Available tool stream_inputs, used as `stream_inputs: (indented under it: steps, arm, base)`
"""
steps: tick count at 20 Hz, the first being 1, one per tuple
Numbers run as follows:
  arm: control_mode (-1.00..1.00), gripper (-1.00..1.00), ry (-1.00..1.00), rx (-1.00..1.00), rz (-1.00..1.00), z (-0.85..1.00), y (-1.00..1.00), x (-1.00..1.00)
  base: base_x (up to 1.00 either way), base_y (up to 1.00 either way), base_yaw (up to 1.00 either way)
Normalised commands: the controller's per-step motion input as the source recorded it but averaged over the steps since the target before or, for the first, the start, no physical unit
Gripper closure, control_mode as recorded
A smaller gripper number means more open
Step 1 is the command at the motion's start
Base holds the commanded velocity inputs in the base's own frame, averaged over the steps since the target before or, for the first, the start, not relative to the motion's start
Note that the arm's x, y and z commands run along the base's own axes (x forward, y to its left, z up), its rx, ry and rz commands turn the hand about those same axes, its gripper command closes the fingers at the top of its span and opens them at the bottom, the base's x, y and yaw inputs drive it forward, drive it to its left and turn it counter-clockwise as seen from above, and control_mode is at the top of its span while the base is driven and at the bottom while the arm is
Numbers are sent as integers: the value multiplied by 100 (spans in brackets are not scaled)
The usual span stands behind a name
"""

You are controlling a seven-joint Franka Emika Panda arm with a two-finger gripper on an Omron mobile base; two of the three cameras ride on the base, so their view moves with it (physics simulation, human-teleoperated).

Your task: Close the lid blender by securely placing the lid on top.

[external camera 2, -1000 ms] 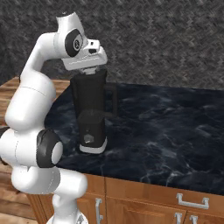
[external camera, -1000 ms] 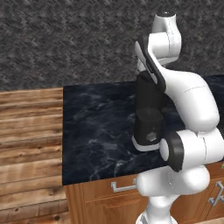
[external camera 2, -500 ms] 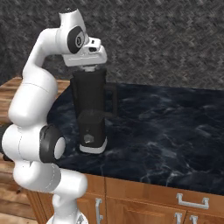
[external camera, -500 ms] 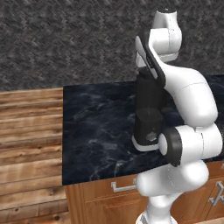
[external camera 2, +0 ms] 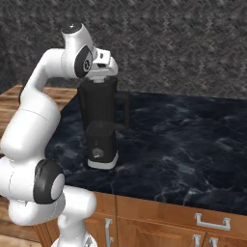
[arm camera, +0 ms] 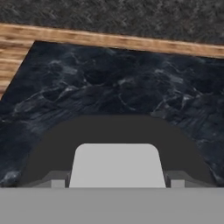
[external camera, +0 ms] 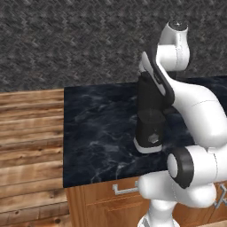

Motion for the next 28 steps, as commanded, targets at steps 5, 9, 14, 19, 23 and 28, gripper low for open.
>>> stream_inputs:
  steps: [5, 9, 14, 19, 23, 28]
  arm:
    - [-100, 100, -16, 0, 0, -30, 1, -5]
    - [-100, 100, -2, 0, 0, -14, 6, 0]
    - [-100, 100, 0, 0, 0, -1, 9, 0]
    - [-100, 100, 0, 1, 0, 26, 7, 0]
    - [-100, 100, 2, 1, 0, 25, 0, 0]
    - [-100, 100, 2, 3, -5, 9, 0, 0]
  base:
    - [0, 0, 0]
    - [0, 0, 0]
    - [0, 0, 0]
    - [0, 0, 0]
    - [0, 0, 0]
    - [0, 0, 0]
